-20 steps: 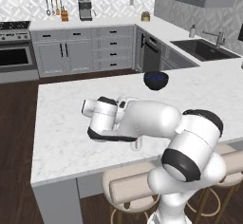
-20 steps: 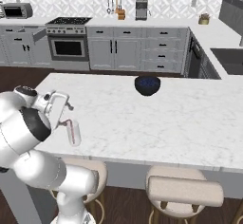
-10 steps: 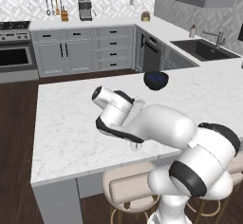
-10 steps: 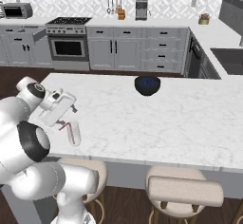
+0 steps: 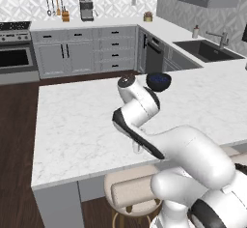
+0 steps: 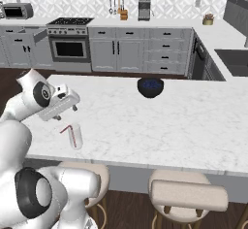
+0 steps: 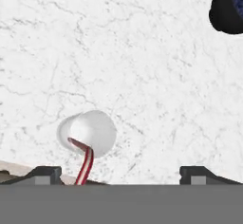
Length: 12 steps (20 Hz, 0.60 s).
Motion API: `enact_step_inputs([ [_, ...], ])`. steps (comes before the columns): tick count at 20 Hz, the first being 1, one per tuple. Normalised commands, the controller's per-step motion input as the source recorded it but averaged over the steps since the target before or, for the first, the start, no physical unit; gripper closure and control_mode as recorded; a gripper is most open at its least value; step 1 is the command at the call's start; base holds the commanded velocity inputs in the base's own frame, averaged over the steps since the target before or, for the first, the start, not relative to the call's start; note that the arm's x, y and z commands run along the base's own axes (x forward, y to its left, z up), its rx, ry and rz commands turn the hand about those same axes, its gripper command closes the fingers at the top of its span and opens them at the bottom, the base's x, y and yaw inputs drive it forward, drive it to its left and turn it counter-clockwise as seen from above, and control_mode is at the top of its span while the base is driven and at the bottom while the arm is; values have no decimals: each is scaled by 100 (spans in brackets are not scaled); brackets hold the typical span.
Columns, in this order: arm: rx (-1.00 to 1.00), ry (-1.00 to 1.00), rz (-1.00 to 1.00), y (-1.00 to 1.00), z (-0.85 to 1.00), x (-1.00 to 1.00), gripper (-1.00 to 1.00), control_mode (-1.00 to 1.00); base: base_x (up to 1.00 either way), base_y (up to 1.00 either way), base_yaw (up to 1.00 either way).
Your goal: Take a straw from the drawer in front and place it inside the glass cup on the dining counter.
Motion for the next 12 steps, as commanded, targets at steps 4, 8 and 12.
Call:
enact_step_inputs([
  [4,24,-10,1,-46,74,-53,-100,-100,0,0,0],
  [8,20,1,-11,-63,61,-59,-100,-100,0,0,0],
  [12,27,12,-24,-76,42,-65,-100,-100,0,0,0],
])
